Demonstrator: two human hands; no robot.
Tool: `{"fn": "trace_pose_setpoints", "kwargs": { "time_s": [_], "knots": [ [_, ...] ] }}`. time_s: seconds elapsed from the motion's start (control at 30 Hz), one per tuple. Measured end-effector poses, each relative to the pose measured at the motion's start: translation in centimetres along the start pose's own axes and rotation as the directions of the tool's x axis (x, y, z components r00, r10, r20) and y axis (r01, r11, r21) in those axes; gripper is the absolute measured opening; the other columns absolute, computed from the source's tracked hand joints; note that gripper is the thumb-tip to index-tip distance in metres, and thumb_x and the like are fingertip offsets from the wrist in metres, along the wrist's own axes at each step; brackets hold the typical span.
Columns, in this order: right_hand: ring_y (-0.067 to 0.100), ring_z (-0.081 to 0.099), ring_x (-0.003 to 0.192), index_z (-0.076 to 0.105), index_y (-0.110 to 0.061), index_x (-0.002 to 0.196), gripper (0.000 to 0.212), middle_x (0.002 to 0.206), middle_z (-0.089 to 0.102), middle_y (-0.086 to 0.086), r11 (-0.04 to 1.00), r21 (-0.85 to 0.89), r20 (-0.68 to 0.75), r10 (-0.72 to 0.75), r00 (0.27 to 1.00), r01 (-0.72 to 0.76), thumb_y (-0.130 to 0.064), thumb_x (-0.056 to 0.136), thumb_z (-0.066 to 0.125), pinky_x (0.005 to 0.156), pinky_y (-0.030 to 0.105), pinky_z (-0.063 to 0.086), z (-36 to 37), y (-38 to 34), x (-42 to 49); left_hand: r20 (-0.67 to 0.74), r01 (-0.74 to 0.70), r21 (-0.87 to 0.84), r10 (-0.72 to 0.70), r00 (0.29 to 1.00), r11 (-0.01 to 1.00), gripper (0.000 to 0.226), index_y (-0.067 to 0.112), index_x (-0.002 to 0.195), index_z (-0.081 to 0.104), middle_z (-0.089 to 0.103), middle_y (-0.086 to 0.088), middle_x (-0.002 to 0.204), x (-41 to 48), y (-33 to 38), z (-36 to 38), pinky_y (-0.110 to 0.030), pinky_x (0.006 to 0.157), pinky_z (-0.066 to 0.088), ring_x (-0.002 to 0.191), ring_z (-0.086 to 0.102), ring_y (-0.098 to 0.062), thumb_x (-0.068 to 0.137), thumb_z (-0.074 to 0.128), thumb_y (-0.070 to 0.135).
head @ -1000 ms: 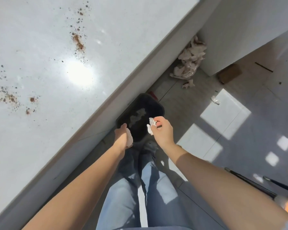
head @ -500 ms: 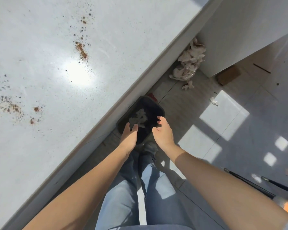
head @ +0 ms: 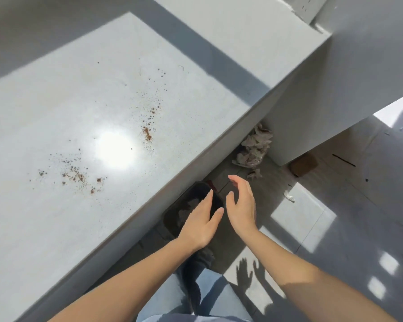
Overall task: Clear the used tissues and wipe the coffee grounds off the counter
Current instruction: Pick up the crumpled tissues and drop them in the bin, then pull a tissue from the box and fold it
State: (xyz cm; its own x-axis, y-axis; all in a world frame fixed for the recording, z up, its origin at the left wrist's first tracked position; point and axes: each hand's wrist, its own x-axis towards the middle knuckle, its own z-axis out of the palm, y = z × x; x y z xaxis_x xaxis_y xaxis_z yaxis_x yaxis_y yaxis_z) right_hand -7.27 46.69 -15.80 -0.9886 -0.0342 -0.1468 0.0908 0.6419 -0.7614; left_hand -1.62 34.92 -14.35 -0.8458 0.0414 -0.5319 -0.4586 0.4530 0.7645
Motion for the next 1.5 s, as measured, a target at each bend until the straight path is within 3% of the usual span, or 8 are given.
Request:
{"fn": "trace_pose_setpoints", "kwargs": {
  "time_s": [0.13,0.33,0.5,0.73,0.9,1.17,1.33,1.5],
  "knots": [
    [-0.002,0.053,0.107,0.051,-0.038,0.117,0.045,0.114,0.056,-0.020,0.988,0.029,-0.020,-0.150,0.988,0.151,-0.006,0.087,0.046,0.092,0.030,0.047,-3.9,-3.8,1.6,-0.073,-0.169,0.131,0.180,0.981,0.977,0.063,0.023,0.151,0.005,0.010,0.006,0.160,-1.9,4.3,-1.9,-0.032,0.120,0.012,0.146,0.010,-0.008,0.098,0.033,0.044],
    [0.005,0.041,0.127,0.046,-0.030,0.134,0.045,0.138,0.048,-0.012,0.921,-0.042,0.076,-0.384,0.920,0.388,-0.011,0.093,0.047,0.106,0.029,0.034,-6.9,-10.5,3.4,-0.267,-0.251,0.285,0.328,0.906,0.925,0.062,0.023,0.151,0.003,0.005,0.005,0.161,-4.3,8.9,-8.0,-0.041,0.120,0.008,0.148,0.003,-0.012,0.099,0.031,0.043],
    [0.015,0.034,0.139,0.044,-0.018,0.141,0.046,0.149,0.042,-0.001,0.792,-0.129,0.151,-0.580,0.801,0.597,-0.014,0.095,0.049,0.115,0.042,0.024,-6.3,-18.0,4.7,-0.456,-0.100,0.447,0.322,0.830,0.889,0.062,0.030,0.150,-0.005,-0.009,0.010,0.159,-6.7,10.0,-14.4,-0.038,0.118,-0.008,0.146,-0.013,-0.012,0.099,0.024,0.049],
    [0.010,-0.016,0.146,0.002,-0.034,0.152,0.066,0.160,-0.011,-0.011,0.582,-0.220,0.339,-0.707,0.621,0.783,-0.047,0.098,0.037,0.116,0.046,-0.009,-1.2,-28.3,3.5,-0.659,0.081,0.523,0.342,0.670,0.849,0.064,0.033,0.149,-0.011,-0.023,0.016,0.153,-14.4,6.7,-24.3,-0.038,0.115,-0.015,0.142,-0.025,-0.007,0.097,0.020,0.053],
    [0.011,-0.026,0.143,-0.010,-0.036,0.150,0.071,0.156,-0.025,-0.012,0.478,-0.204,0.406,-0.753,0.519,0.854,-0.055,0.096,0.031,0.116,0.048,-0.013,3.3,-34.7,0.0,-0.735,0.237,0.558,0.341,0.586,0.795,0.065,0.031,0.149,-0.012,-0.026,0.016,0.151,-20.3,4.1,-30.1,-0.040,0.115,-0.016,0.140,-0.028,-0.008,0.097,0.022,0.053],
    [0.008,-0.019,0.145,0.000,-0.036,0.151,0.067,0.159,-0.015,-0.013,0.375,0.070,0.391,-0.863,0.320,0.924,-0.051,0.097,0.035,0.117,0.044,-0.009,12.4,-44.9,-8.2,-0.850,0.421,0.482,0.293,0.437,0.768,0.067,0.033,0.149,-0.009,-0.027,0.017,0.150,-31.1,-2.7,-37.6,-0.041,0.115,-0.015,0.139,-0.028,-0.008,0.097,0.029,0.051],
    [0.011,-0.015,0.147,0.005,-0.033,0.152,0.065,0.159,-0.014,-0.013,0.333,0.192,0.410,-0.882,0.233,0.923,-0.048,0.097,0.038,0.117,0.042,-0.007,17.0,-48.3,-12.7,-0.937,0.544,0.316,0.165,0.309,0.777,0.070,0.032,0.147,-0.015,-0.027,0.012,0.152,-36.7,-7.8,-39.6,-0.040,0.114,-0.015,0.141,-0.026,-0.010,0.096,0.030,0.050],
    [0.018,-0.003,0.149,0.015,-0.025,0.152,0.062,0.162,0.000,-0.002,0.172,0.288,0.410,-0.911,0.041,0.942,-0.042,0.098,0.042,0.120,0.042,0.000,21.2,-53.4,-17.0,-0.989,0.591,0.126,0.055,0.136,0.797,0.068,0.031,0.149,-0.009,-0.026,0.014,0.151,-41.3,-12.3,-40.4,-0.042,0.115,-0.015,0.145,-0.020,-0.013,0.096,0.029,0.051]
  ]
}}
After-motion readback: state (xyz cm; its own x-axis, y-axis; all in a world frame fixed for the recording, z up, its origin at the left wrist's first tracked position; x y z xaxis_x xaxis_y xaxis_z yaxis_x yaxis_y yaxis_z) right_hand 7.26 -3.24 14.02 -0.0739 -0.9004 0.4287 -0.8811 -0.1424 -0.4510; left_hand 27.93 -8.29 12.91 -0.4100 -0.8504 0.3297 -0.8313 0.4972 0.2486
